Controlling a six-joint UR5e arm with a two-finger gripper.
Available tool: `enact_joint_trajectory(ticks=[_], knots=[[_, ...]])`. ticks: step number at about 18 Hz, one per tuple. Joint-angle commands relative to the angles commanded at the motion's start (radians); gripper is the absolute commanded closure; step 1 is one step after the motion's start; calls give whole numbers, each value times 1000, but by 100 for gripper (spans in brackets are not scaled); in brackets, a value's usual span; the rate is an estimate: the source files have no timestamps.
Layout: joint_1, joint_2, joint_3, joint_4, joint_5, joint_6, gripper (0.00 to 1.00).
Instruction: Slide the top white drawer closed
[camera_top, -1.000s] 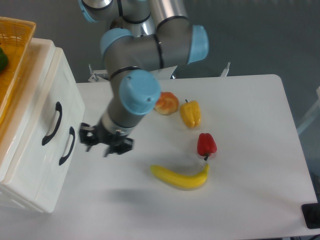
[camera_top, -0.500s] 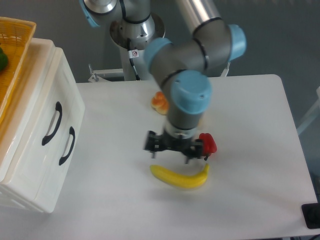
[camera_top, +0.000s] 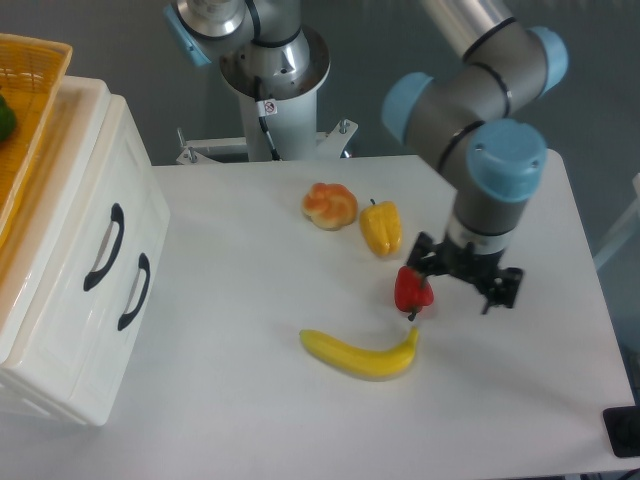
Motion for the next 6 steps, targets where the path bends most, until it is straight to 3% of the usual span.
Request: enact_joint_trajectory(ticks=[3, 6], knots=[[35, -17, -3, 2, 3, 106, 0], [40, -11, -6, -1, 8, 126, 0]])
